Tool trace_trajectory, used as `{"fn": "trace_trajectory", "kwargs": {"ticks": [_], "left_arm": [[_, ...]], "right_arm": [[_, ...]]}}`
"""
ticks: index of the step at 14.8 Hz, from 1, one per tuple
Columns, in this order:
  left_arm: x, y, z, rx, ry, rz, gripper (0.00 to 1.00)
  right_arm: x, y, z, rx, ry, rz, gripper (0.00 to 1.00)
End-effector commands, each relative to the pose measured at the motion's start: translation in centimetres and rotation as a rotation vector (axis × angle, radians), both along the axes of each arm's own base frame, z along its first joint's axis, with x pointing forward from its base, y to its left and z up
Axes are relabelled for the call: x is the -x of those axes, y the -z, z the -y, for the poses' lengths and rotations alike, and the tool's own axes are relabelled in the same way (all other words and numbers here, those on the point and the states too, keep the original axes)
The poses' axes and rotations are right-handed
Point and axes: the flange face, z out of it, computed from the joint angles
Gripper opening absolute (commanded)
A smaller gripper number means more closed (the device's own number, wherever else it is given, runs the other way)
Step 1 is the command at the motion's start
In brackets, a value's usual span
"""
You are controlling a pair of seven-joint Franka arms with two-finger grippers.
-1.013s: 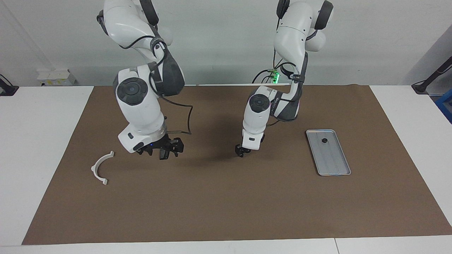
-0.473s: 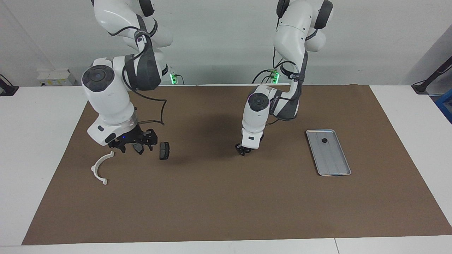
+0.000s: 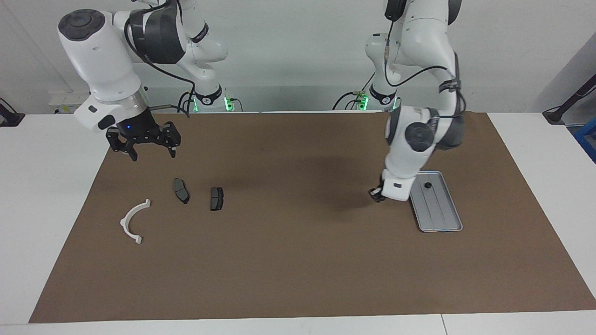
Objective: Pick bearing gear from pile to tray
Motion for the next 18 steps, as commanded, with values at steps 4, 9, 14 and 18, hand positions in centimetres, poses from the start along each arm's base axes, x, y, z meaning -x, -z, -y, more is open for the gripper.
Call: {"fn": "trace_trajectory", "kwargs": {"ticks": [4, 9, 14, 18], "left_arm": [[-0.6, 3.1, -11.5, 0.022, 0.12, 0.066, 0.22], [0.7, 5.9, -12.0, 0.021, 0.136, 0.089, 0.23], [1.5, 6.3, -11.8, 0.023, 0.138, 0.069, 1.0], [2.4, -2.5, -13.6, 0.026, 0.116, 0.04, 1.0]], "right_arm": [[5.6, -4.0, -0.6, -0.025, 0.061, -0.045, 1.0], [6.4, -4.3, 0.1, -0.023, 0.081, -0.052, 1.0], [6.2, -3.7, 0.5, -0.018, 0.09, -0.078, 1.0], [6.1, -4.1, 0.4, -0.018, 0.088, -0.061, 1.0]]}}
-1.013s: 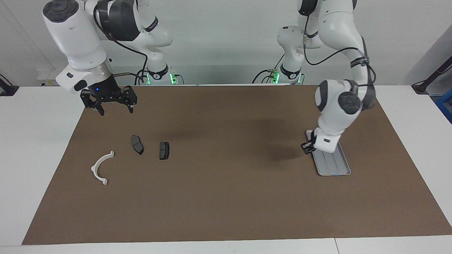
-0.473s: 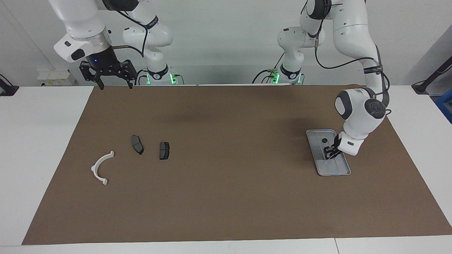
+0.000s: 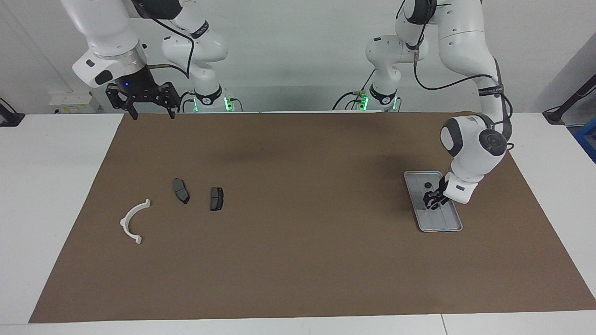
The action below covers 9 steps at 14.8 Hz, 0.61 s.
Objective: Pick bearing gear from pile to tray
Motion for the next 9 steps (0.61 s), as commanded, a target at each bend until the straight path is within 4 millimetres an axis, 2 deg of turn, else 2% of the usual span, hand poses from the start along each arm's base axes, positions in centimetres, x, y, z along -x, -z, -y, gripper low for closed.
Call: {"fn": "trace_trajectory", "kwargs": {"ticks": [1, 4, 6, 9], "left_arm": [[2.5, -8.3, -2.5, 0.002, -0.022, -0.004, 1.0], [5.9, -14.8, -2.6, 0.005, -0.026, -0.024, 1.0], [8.0, -18.3, -2.0, 0.005, -0.016, -0.021, 1.0], [9.0, -18.8, -1.6, 0.005, -0.01, -0.029, 1.0]], "right_arm": [[0.2, -0.4, 0.2, -0.021, 0.019, 0.013, 1.0], [0.3, -0.6, 0.1, -0.021, 0.016, 0.017, 1.0], [0.3, -0.9, 0.0, -0.021, 0.014, 0.023, 1.0], [0.3, -2.0, -0.1, -0.024, 0.014, 0.048, 1.0]]}}
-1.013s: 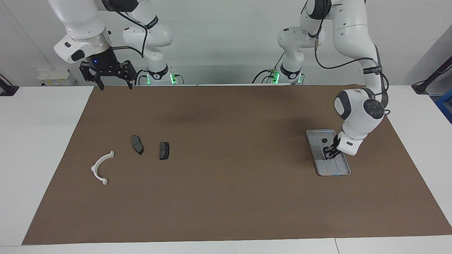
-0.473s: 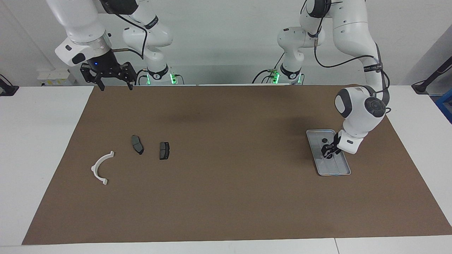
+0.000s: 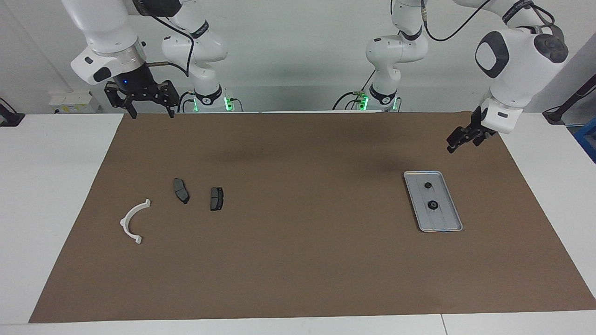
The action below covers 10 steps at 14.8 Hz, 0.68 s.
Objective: Pick bearing gear from pile to tray
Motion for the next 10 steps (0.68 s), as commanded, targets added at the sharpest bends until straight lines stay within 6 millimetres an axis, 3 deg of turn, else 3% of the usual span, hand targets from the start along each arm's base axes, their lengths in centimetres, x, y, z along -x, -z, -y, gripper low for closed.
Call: {"fn": "trace_trajectory", "kwargs": {"ticks": [1, 6, 8, 10], "left_arm": [[0.9, 1.0, 0.7, -0.002, 0.016, -0.013, 1.0], [-0.1, 0.4, 1.5, -0.004, 0.035, 0.034, 1.0], [-2.4, 0.4, 3.1, -0.003, 0.064, 0.031, 1.0], [-3.0, -0.1, 3.2, -0.003, 0.066, 0.019, 1.0]], "right_arm": [[0.3, -1.5, -0.3, -0.023, 0.009, 0.036, 1.0], [0.4, -1.8, -0.6, -0.024, 0.003, 0.042, 1.0], [0.3, -1.9, -0.5, -0.024, 0.004, 0.044, 1.0], [0.4, -2.0, -0.6, -0.022, 0.003, 0.045, 1.0]]}}
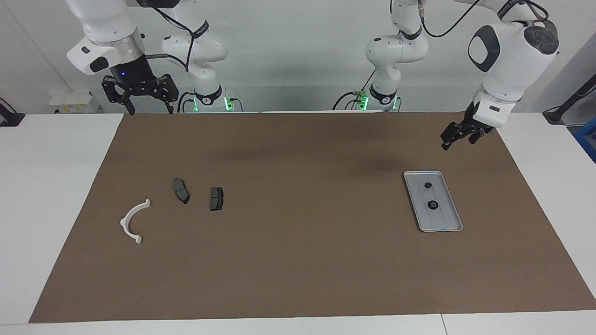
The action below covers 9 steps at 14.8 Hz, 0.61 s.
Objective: Pick bearing gear from pile to tray
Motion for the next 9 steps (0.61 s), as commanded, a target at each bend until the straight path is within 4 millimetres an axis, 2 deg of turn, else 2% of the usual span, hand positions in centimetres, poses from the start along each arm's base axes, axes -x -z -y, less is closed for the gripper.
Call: {"fn": "trace_trajectory", "kwargs": {"ticks": [1, 5, 9], "left_arm": [[-1.4, -0.3, 0.3, -0.008, 0.015, -0.029, 1.0], [-0.7, -2.2, 0.9, -0.006, 0.021, -0.002, 1.0], [-0.2, -2.5, 1.3, -0.009, 0.027, -0.017, 1.0]], "right_arm": [[0.3, -0.6, -0.3, -0.021, 0.009, 0.015, 1.0], [0.3, -0.6, -0.2, -0.023, 0.009, 0.016, 1.0], [0.3, -0.6, -0.2, -0.024, 0.01, 0.016, 1.0]]}}
